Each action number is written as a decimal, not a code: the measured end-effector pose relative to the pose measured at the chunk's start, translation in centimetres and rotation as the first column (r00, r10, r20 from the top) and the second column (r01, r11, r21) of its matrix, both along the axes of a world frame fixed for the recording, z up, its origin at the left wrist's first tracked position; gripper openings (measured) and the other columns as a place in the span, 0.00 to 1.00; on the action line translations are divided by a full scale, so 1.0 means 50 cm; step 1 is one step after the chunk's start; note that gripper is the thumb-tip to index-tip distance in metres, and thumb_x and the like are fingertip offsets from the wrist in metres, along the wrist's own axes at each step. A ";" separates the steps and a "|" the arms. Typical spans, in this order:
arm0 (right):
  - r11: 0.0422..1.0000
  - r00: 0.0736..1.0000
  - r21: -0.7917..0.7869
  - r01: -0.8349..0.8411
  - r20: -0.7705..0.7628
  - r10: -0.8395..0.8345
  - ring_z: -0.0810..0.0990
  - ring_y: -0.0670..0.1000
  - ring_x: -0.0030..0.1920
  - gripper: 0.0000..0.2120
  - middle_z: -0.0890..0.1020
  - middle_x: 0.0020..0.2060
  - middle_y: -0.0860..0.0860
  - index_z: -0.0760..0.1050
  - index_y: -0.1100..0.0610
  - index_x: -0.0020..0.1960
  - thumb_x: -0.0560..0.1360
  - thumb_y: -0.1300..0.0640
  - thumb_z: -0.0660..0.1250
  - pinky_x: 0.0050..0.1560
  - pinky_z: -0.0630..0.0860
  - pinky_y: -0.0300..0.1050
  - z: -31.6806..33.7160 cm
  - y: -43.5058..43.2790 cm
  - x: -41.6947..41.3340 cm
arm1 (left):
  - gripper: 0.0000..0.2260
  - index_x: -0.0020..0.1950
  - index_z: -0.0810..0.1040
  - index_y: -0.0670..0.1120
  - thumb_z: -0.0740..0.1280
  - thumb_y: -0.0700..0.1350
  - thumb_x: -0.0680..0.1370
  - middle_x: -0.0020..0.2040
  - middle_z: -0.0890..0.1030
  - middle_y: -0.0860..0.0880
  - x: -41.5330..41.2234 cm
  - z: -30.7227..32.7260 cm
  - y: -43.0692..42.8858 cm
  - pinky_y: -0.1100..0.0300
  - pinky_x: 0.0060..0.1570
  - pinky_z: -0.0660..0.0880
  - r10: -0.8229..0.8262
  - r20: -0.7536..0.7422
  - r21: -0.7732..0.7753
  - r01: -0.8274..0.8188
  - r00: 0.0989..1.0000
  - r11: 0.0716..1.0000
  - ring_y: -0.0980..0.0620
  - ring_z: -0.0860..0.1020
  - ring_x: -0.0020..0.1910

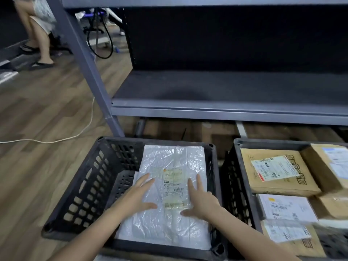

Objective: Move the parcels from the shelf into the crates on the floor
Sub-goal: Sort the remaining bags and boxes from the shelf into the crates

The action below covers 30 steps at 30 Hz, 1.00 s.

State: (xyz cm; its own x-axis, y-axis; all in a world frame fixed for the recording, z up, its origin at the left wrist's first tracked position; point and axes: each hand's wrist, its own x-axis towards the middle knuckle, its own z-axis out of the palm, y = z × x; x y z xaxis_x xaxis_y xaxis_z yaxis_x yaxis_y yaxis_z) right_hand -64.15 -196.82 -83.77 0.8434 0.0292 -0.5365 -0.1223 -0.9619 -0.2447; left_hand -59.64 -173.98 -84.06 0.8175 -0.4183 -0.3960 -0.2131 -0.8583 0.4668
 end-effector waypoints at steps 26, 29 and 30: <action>0.919 0.932 -0.295 -0.260 -0.325 0.159 0.75 0.60 0.61 0.34 0.44 0.71 0.73 0.33 0.61 0.75 0.80 0.61 0.55 0.52 0.75 0.45 -0.197 0.074 0.071 | 0.49 0.78 0.42 0.48 0.68 0.64 0.70 0.78 0.44 0.43 0.043 -0.205 -0.081 0.51 0.62 0.67 -0.263 -0.092 0.597 0.265 0.960 0.757 0.41 0.66 0.69; 0.896 0.935 -0.313 -0.315 -0.266 0.236 0.74 0.58 0.62 0.33 0.67 0.69 0.63 0.46 0.62 0.76 0.79 0.57 0.60 0.54 0.74 0.47 -0.166 0.053 0.120 | 0.45 0.75 0.56 0.47 0.68 0.68 0.66 0.72 0.63 0.43 0.083 -0.183 -0.101 0.51 0.64 0.61 -0.367 0.006 0.671 0.268 0.930 0.691 0.43 0.65 0.67; 0.906 0.955 -0.321 -0.278 -0.197 0.223 0.70 0.59 0.64 0.32 0.69 0.67 0.61 0.51 0.63 0.75 0.77 0.56 0.63 0.57 0.73 0.48 -0.153 0.043 0.135 | 0.45 0.73 0.59 0.46 0.69 0.68 0.65 0.69 0.65 0.43 0.100 -0.178 -0.109 0.50 0.65 0.60 -0.400 0.046 0.673 0.267 0.915 0.690 0.43 0.65 0.66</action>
